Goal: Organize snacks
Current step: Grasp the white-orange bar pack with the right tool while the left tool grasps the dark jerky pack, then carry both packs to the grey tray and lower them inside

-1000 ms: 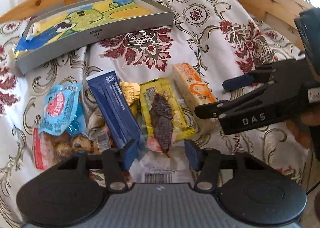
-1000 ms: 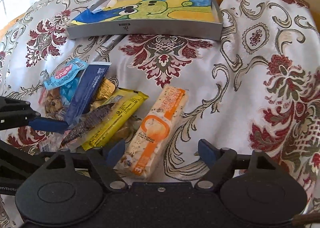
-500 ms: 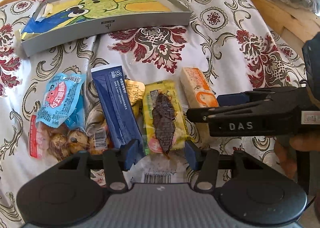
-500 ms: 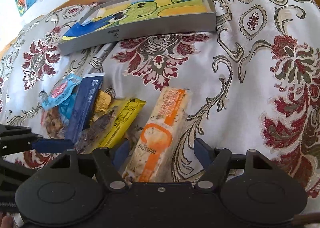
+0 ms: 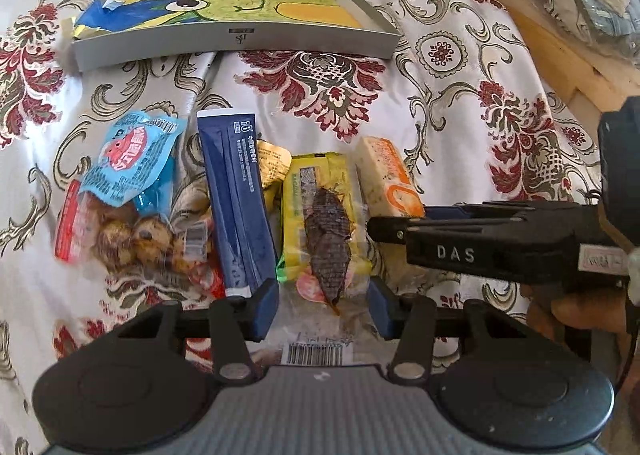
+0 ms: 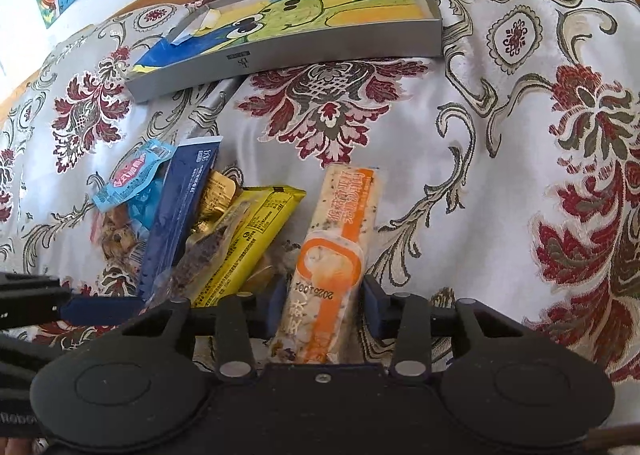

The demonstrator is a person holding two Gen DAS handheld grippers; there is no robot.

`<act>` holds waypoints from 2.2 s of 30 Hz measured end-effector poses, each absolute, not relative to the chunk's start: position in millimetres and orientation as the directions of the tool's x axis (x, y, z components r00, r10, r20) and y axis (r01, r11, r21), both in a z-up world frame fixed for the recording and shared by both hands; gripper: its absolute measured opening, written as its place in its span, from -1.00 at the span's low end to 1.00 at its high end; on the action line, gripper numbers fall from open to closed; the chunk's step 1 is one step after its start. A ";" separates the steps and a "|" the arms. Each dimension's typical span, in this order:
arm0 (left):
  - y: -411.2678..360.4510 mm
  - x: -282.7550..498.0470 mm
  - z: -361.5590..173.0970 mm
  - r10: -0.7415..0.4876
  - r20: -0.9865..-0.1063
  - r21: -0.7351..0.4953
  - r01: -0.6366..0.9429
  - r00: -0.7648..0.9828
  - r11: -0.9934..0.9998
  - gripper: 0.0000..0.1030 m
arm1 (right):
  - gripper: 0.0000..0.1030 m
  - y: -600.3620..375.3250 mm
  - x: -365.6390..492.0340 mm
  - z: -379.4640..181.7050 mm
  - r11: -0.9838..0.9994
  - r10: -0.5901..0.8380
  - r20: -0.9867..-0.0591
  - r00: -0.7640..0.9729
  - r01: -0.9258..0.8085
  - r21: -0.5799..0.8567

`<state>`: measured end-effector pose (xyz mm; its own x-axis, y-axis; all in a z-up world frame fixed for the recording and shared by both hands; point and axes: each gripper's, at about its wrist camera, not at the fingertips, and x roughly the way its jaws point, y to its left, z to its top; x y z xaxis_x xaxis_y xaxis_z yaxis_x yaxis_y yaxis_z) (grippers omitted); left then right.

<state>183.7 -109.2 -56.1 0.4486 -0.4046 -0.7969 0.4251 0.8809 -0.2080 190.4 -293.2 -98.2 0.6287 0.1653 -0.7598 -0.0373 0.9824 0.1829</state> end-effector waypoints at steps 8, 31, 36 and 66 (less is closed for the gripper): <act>-107.0 161.0 -55.7 -0.369 -0.797 -0.157 0.427 0.478 0.891 -0.01 | -0.29 -279.4 181.3 -94.5 0.992 0.119 -0.749 0.651 -0.099 0.072; -121.7 114.5 -44.4 -0.268 -0.724 0.155 0.528 0.636 0.835 -0.02 | -0.34 -241.1 154.4 -94.2 0.919 -0.084 -0.634 0.769 -0.186 -0.347; -126.8 113.5 -46.5 -0.242 -0.698 0.230 0.532 0.673 0.815 -0.02 | -0.34 -238.3 155.3 -95.3 0.902 -0.105 -0.618 0.779 -0.187 -0.389; -123.6 187.2 -2.9 -0.110 -0.419 0.355 0.274 0.901 0.894 -0.02 | -0.34 -231.2 181.6 -64.3 0.817 -0.102 -0.286 0.953 -0.084 -0.571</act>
<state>187.2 -123.6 -2.9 0.9013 -0.1096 -0.4192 0.2739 0.8937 0.3554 181.6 -231.2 -64.3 0.9527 -0.1022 -0.2863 -0.0839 0.8169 -0.5707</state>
